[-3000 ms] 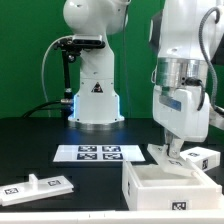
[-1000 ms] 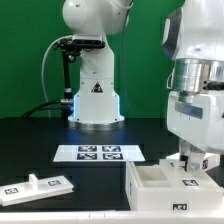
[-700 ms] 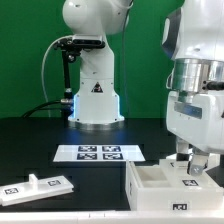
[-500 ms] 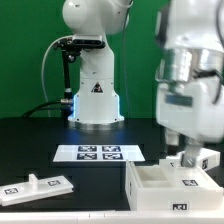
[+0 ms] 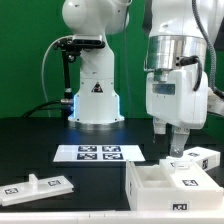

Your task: Assemble cabinet

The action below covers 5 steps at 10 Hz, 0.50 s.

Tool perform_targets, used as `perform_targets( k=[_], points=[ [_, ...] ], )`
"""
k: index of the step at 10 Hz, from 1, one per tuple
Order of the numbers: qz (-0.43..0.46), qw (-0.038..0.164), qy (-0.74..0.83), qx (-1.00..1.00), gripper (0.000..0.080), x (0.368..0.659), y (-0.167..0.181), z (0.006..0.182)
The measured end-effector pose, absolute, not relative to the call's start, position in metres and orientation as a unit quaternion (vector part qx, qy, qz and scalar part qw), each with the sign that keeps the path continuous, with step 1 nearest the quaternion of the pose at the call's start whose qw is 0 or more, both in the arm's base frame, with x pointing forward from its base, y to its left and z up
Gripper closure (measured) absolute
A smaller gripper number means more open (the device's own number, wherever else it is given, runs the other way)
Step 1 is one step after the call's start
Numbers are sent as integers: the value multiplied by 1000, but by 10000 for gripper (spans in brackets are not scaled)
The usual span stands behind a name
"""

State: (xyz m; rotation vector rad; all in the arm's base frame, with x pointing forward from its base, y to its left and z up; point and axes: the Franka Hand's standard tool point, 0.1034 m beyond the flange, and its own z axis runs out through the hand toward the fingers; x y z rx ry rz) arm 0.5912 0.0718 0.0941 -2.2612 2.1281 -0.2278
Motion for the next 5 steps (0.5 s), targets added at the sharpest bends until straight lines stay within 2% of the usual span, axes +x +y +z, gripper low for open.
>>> perform_targets(
  k=[3,5],
  points=[
    [-85,12,586,-806,3,593,40,105],
    [-101,12,555,-825,3,593,12,106]
  ],
)
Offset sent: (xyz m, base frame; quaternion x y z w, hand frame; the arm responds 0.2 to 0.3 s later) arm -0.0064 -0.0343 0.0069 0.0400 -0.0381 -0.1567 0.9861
